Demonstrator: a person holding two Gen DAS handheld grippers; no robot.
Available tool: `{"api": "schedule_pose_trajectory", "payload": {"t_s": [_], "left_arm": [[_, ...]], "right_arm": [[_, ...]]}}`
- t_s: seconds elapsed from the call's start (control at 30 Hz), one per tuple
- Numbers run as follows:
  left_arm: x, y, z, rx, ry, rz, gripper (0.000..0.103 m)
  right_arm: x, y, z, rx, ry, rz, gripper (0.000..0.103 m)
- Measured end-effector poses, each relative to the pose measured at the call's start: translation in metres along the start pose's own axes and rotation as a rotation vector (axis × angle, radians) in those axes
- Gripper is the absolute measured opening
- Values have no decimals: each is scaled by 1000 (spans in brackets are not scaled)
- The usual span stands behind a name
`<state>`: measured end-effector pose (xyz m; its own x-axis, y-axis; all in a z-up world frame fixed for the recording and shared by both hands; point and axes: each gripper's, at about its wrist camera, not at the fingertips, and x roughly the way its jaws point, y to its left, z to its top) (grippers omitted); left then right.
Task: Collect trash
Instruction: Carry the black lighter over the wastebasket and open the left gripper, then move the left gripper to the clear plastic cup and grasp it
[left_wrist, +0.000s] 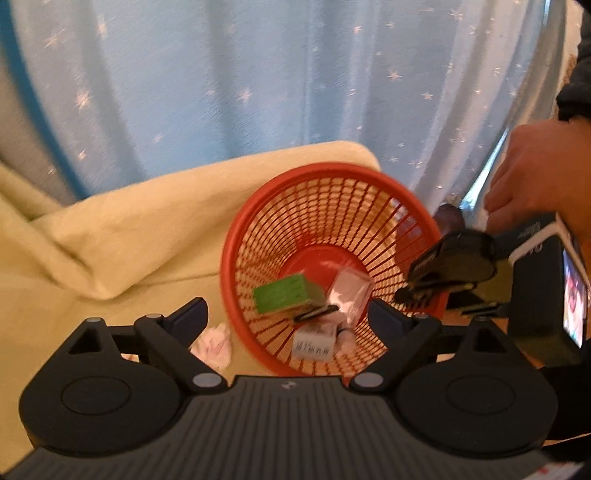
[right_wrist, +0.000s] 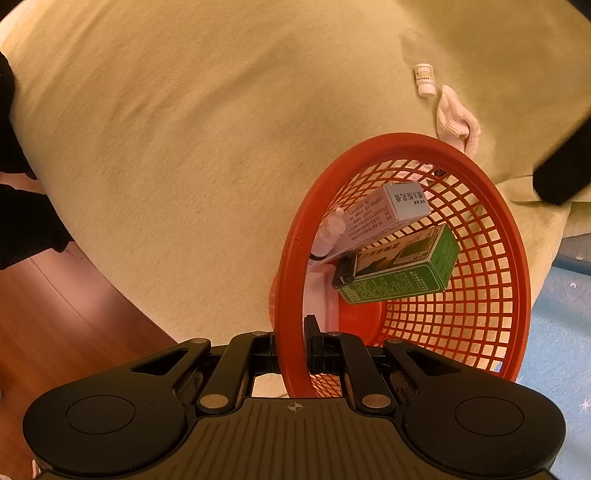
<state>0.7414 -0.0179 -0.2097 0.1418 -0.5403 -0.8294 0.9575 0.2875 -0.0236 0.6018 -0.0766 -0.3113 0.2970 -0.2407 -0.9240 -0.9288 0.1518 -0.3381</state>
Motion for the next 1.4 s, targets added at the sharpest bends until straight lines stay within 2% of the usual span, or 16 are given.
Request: {"api": "schedule_pose_trajectory", "payload": {"t_s": [0.27,0.63,0.87,1.13,1.23,1.4], "left_arm": [[-12,17,-30,-91,31,105,91],[-18,52,-75,-217,112,253,91],[-6,75,-105,-298,157,333,91],[27,119,-140,-420,202,420,91],[45,130,-153,-384,225,439,91],[75,136,-169,-143,304,446,91]], "right_arm": [[-1,1,0,-6,3,1,5],[-3,0,1,-13,10,9,5],[-4,0,3,-22,16,14,5],[-4,-3,4,-13,19,31,5],[-4,-5,4,-18,19,35,5],[-4,-6,5,-13,17,42,5]]}}
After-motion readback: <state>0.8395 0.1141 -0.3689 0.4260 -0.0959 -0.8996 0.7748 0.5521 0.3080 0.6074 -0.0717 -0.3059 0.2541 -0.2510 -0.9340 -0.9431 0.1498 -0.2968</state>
